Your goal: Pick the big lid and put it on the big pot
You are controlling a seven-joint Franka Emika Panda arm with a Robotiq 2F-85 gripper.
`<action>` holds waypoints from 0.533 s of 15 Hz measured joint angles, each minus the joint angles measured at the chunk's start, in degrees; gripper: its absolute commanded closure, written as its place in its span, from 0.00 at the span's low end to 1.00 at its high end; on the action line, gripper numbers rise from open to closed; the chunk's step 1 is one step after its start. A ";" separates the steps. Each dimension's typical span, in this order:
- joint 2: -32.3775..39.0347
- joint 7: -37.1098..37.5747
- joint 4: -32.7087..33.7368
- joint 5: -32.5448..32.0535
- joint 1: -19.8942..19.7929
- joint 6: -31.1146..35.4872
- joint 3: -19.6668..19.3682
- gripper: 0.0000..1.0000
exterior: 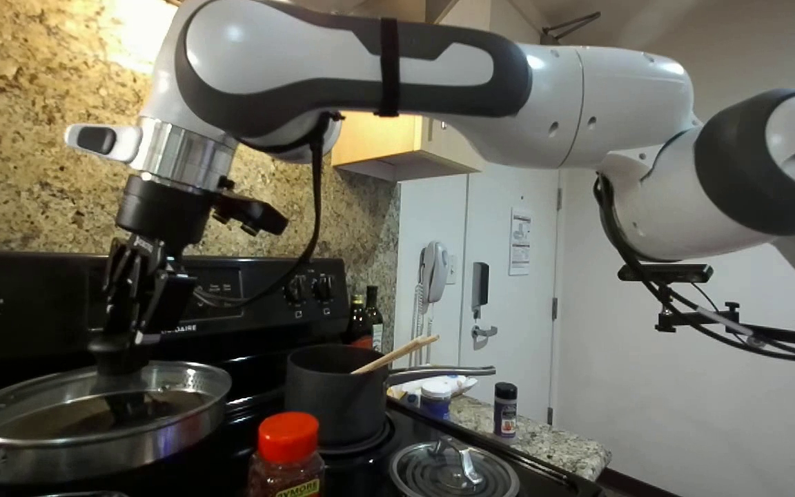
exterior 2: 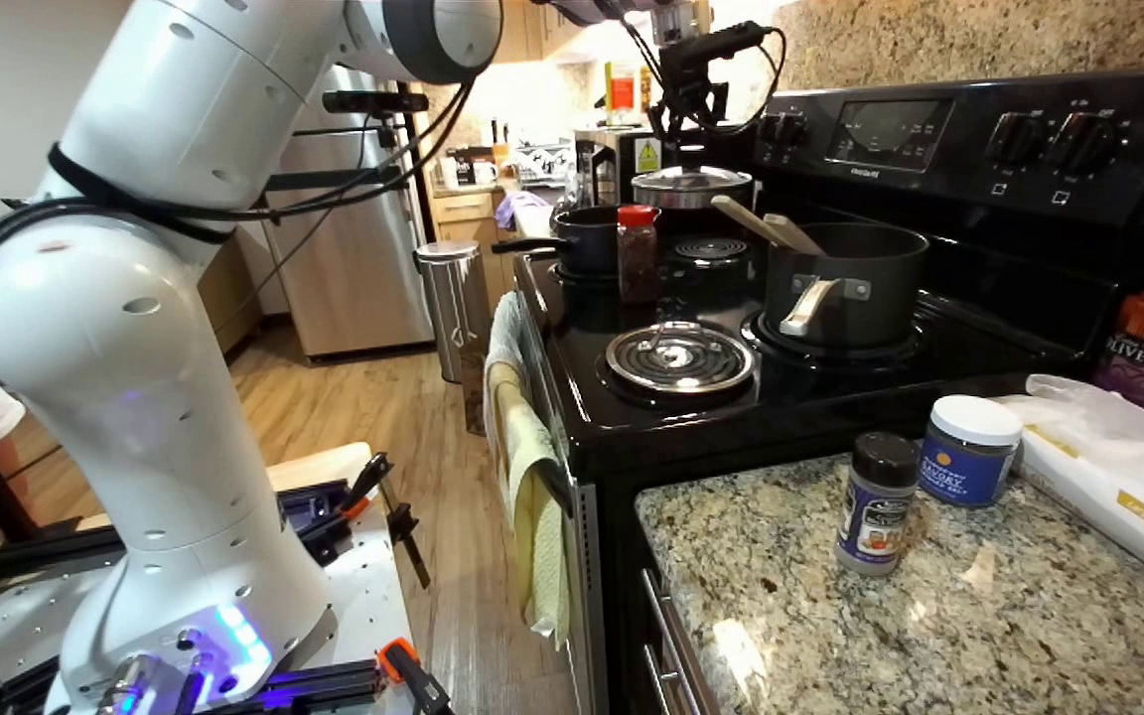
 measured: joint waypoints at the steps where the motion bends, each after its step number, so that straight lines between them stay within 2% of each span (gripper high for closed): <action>1: -1.55 -1.01 -2.85 0.00 0.03 0.19 0.94 0.67; 7: -11.55 -1.50 -19.67 0.23 0.22 10.83 4.81 0.67; 8: -13.46 -1.50 -22.59 0.70 -0.01 11.49 5.56 0.42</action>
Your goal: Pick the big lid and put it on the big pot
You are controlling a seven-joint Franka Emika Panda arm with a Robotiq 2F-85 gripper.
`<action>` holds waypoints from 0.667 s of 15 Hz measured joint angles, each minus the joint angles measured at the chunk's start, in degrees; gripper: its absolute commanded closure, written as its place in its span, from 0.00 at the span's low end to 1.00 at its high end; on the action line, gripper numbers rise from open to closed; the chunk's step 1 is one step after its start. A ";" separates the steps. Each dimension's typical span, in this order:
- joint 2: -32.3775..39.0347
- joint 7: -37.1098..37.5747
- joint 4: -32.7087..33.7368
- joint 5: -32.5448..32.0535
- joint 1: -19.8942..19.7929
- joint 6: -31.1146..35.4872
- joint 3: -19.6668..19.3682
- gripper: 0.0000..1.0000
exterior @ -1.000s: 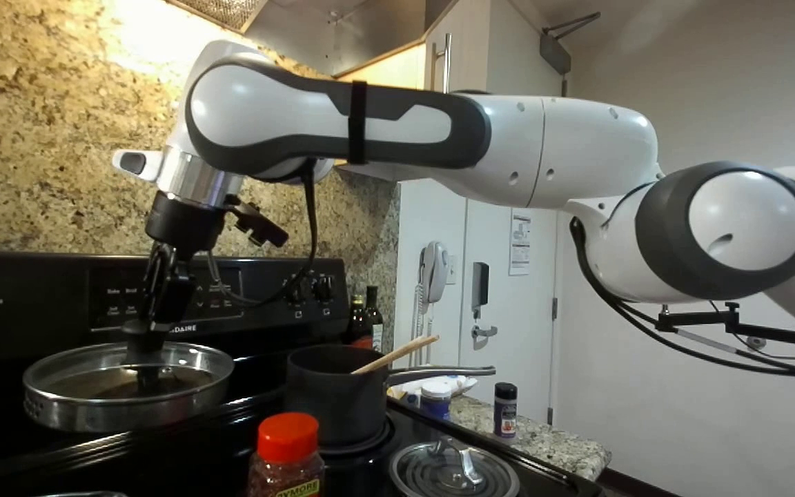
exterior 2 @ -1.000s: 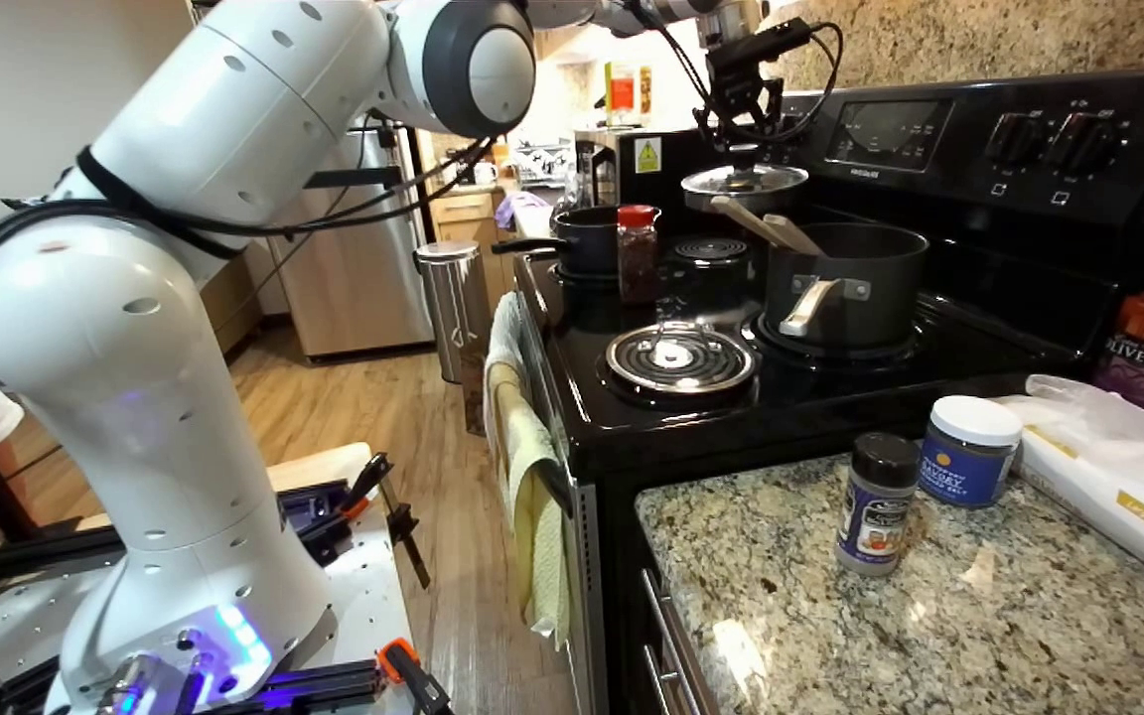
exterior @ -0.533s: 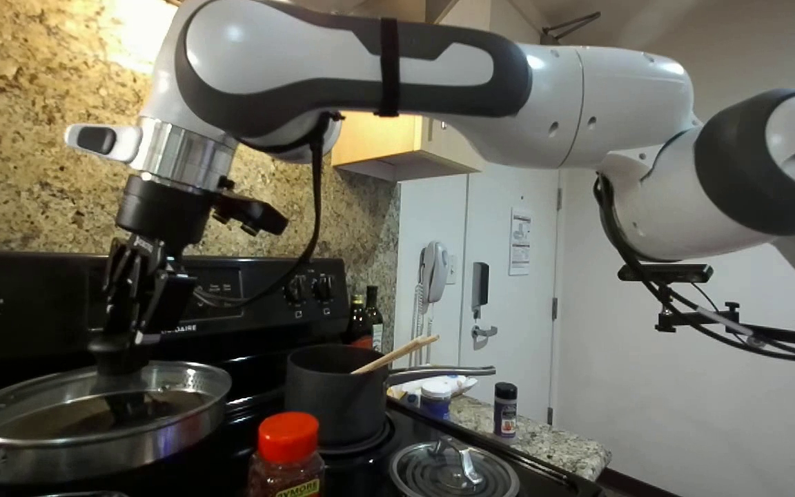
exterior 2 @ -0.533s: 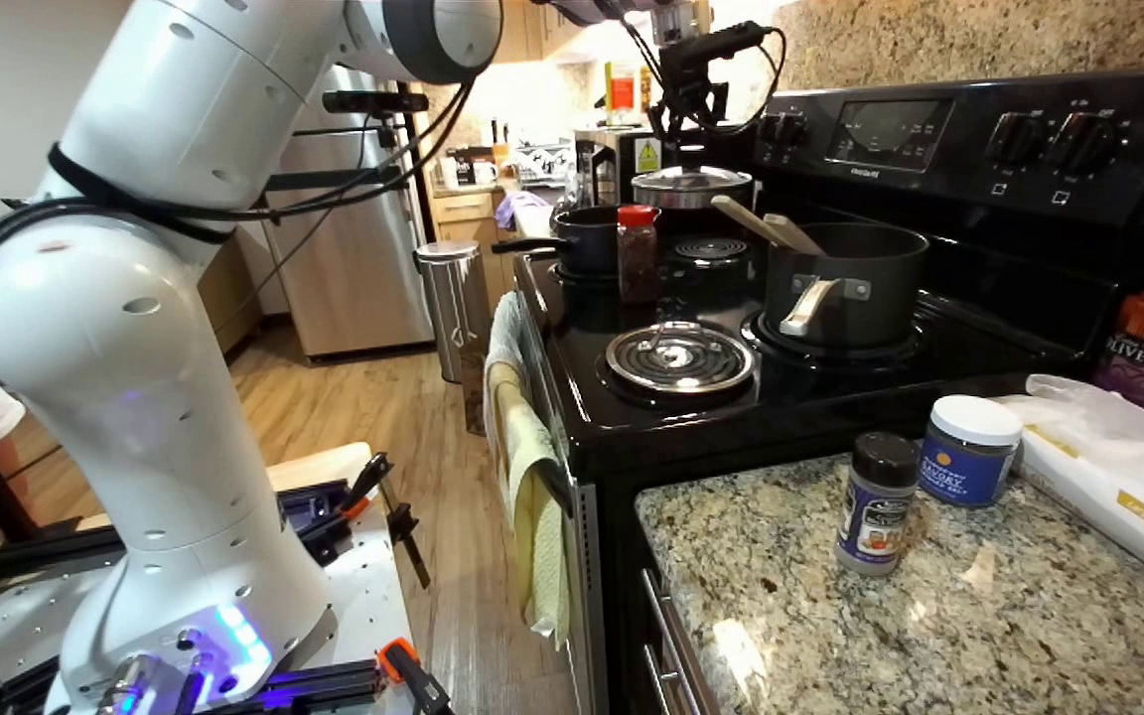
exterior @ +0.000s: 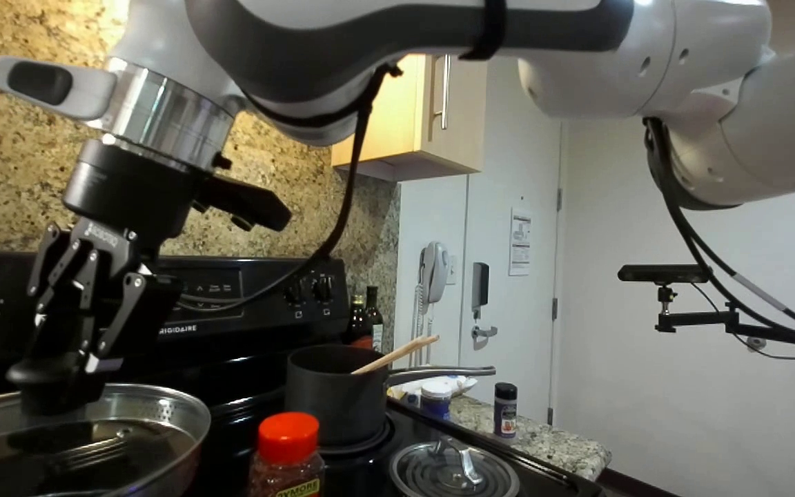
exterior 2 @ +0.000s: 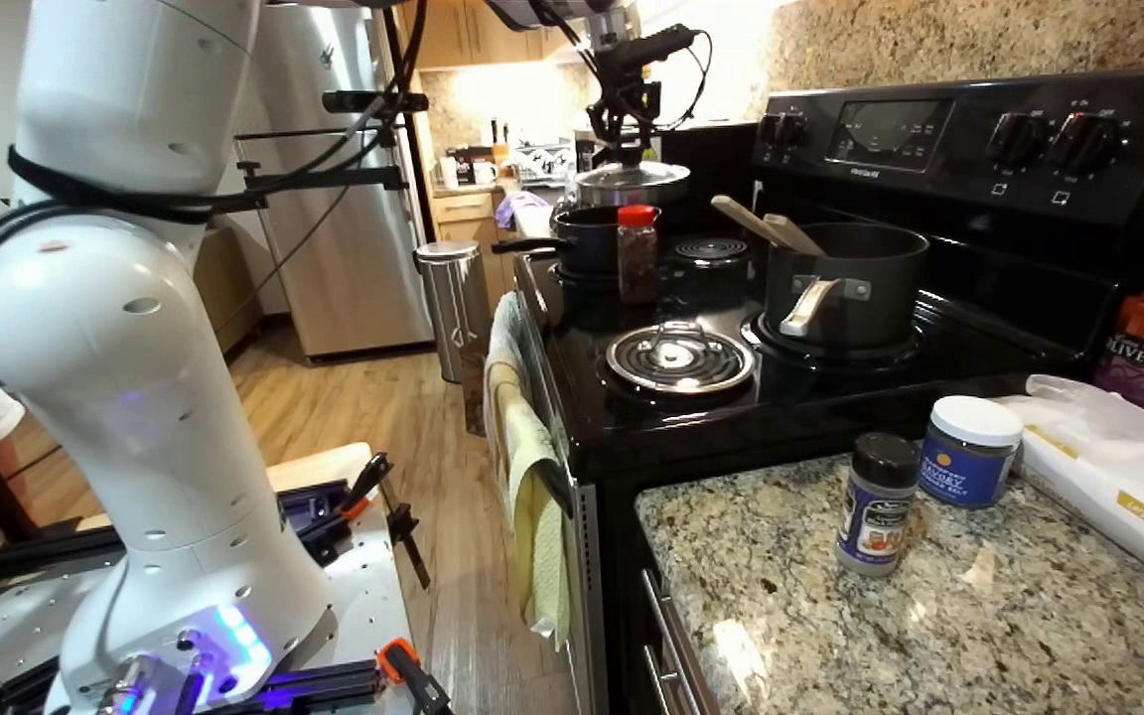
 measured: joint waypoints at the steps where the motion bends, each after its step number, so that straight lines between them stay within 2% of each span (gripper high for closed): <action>1: -0.96 0.08 -1.50 0.09 0.11 -0.06 0.18 0.42; 3: -0.56 0.09 -1.43 0.08 0.23 -0.13 0.03 0.42; 4: -0.14 0.09 -1.32 0.08 0.15 -0.10 -0.13 0.67; 10: 1.17 0.09 -1.56 -0.05 0.40 0.01 -0.44 0.67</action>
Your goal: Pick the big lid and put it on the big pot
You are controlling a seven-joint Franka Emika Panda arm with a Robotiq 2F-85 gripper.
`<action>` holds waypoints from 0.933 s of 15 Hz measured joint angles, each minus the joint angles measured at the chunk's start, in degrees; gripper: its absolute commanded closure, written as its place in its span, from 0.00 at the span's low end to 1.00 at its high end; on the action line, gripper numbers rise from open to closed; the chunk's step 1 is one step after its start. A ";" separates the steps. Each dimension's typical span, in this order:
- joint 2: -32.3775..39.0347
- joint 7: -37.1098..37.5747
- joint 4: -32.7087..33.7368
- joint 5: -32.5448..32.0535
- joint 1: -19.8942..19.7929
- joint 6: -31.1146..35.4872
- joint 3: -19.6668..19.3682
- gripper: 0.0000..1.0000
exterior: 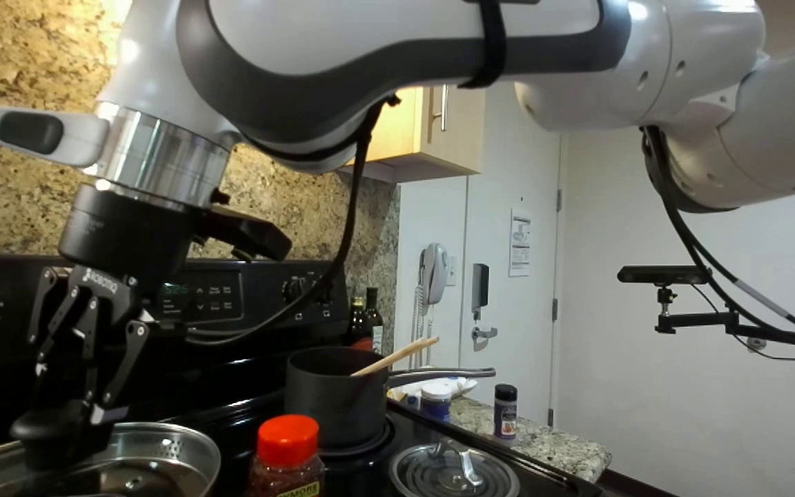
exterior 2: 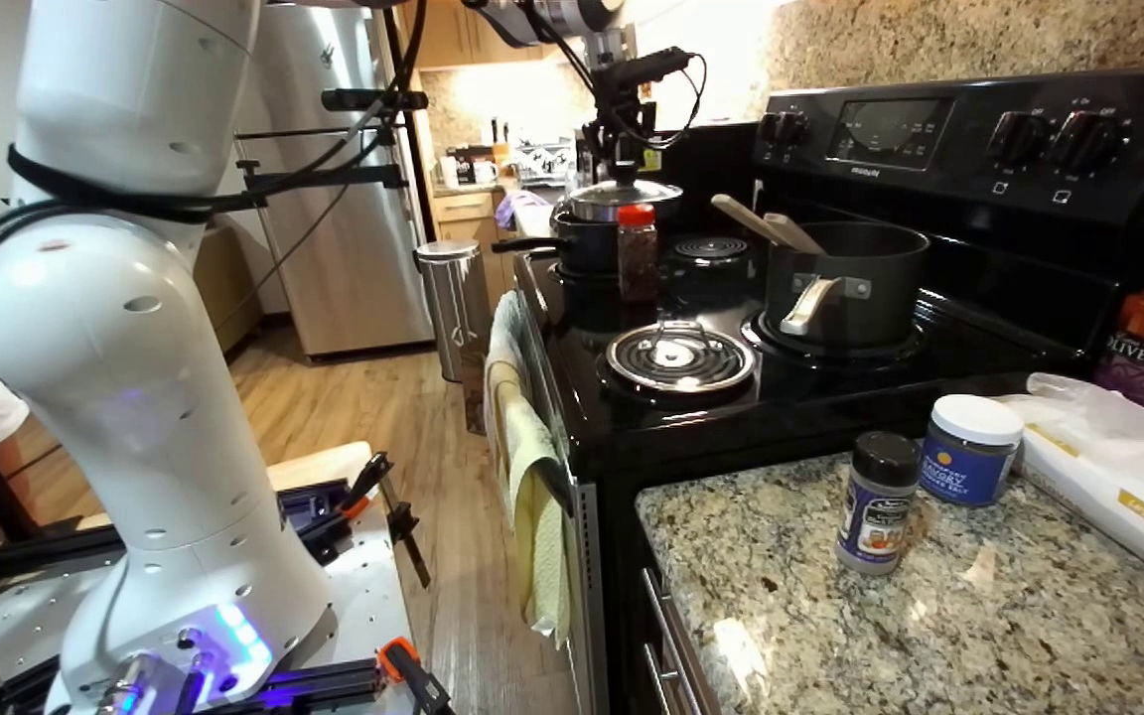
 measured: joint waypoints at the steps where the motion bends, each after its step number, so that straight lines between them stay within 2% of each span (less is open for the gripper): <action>1: 0.17 -0.01 0.03 -0.14 0.34 0.00 0.02 0.67; 5: 0.71 -0.06 0.21 -0.63 2.20 0.01 0.10 0.67; 14: 2.23 -2.89 2.87 -1.63 6.84 0.10 -2.59 0.67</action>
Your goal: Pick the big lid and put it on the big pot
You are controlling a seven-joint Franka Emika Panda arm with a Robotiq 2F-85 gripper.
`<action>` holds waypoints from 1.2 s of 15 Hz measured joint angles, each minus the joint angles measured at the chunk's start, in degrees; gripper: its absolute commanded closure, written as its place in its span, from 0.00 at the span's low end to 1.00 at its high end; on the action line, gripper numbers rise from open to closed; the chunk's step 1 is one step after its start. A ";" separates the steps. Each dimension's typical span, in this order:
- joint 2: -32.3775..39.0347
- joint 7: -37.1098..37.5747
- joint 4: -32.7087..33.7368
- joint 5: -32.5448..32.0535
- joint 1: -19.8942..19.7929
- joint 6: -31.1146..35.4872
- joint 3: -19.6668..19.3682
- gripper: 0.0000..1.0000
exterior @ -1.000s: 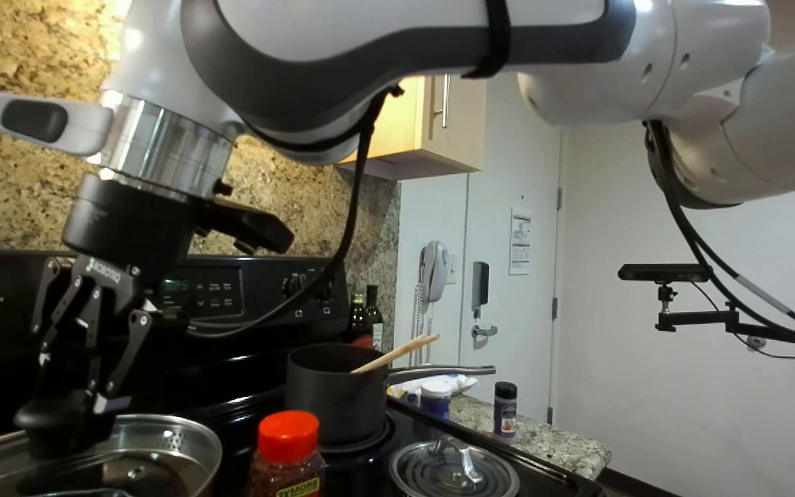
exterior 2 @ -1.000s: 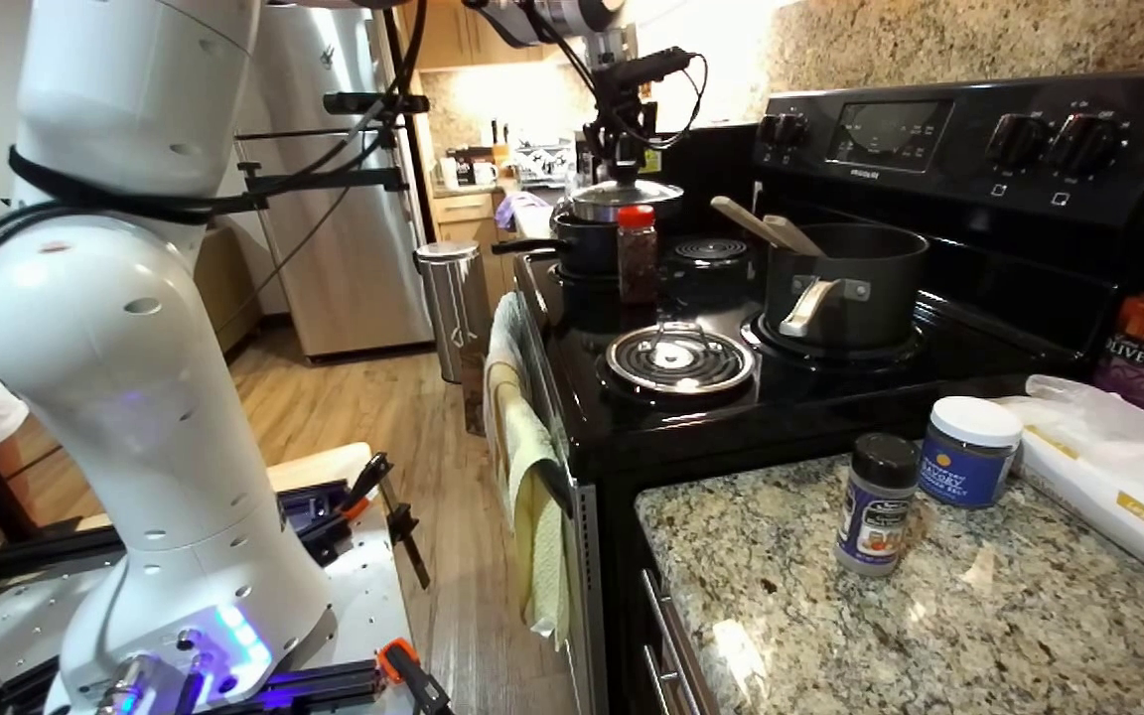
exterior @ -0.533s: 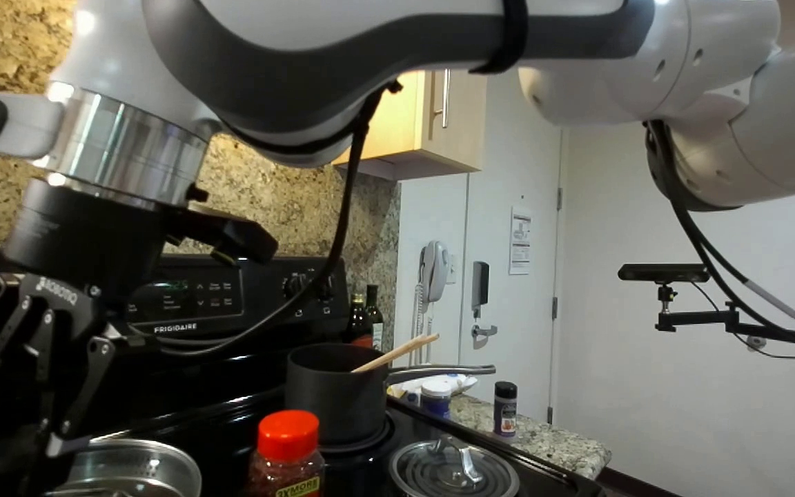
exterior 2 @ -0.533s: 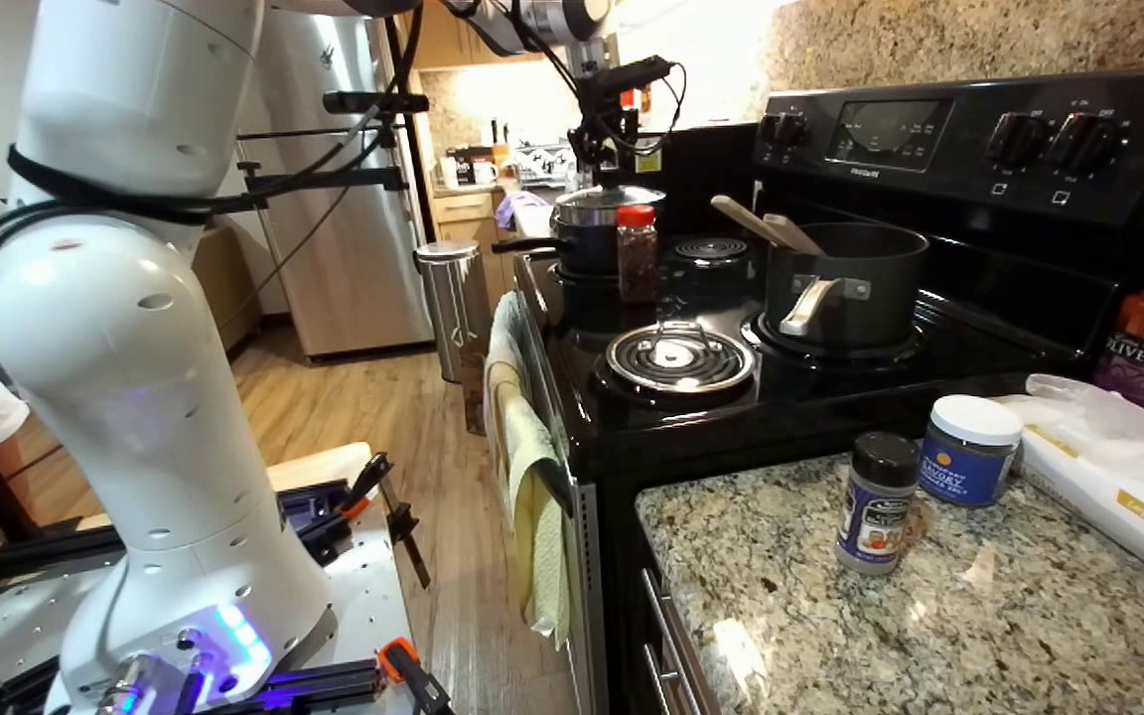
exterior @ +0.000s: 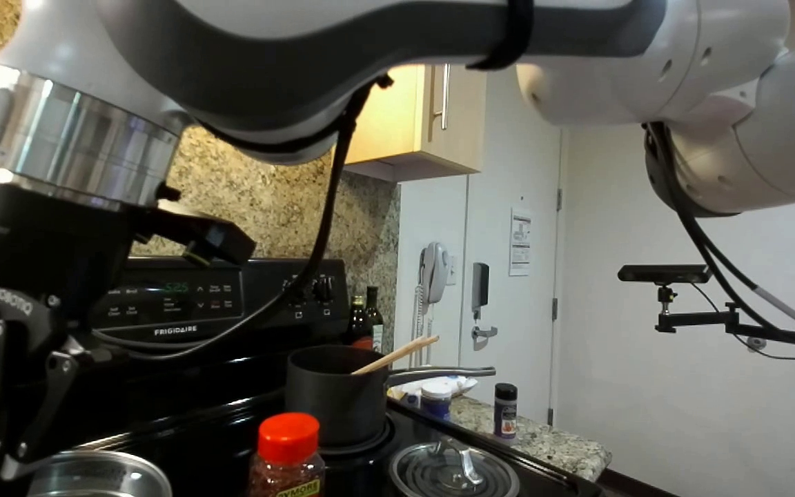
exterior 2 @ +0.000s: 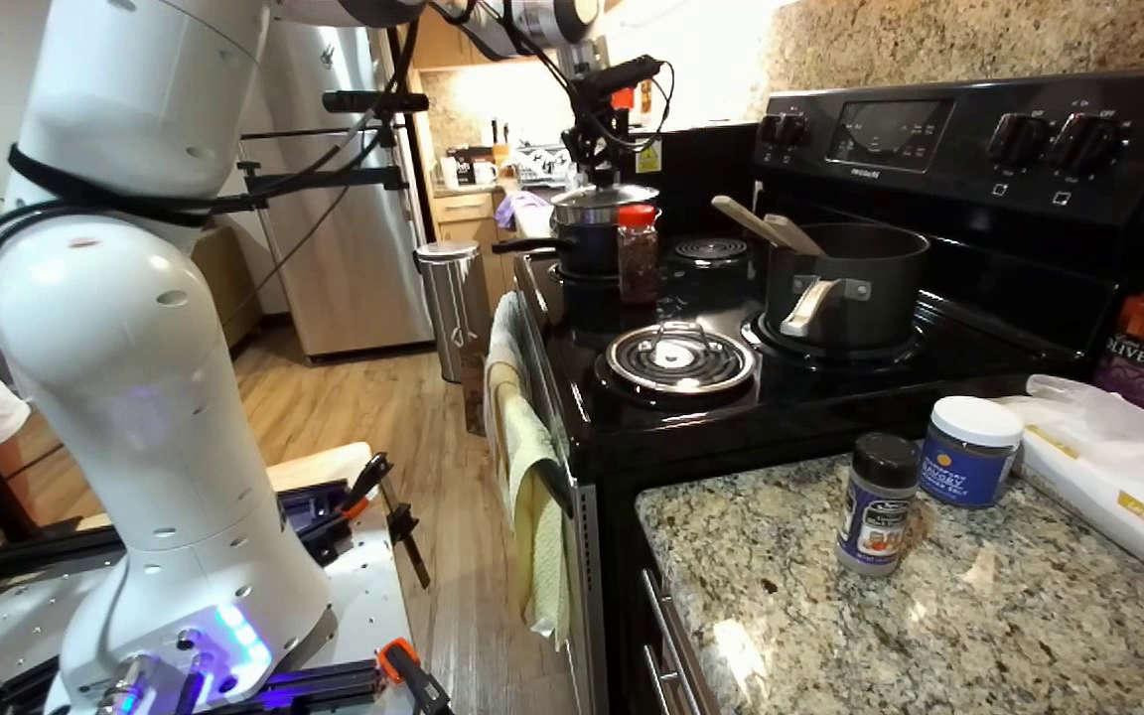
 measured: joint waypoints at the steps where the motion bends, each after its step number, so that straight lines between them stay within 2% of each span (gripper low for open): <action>1: 0.41 -0.76 0.65 -0.03 0.37 0.00 -0.47 0.67; 8: 3.03 -3.09 4.09 -0.03 0.67 -0.01 -1.50 0.67; 18: 3.25 -3.08 4.58 -0.03 0.70 -0.48 -1.86 0.67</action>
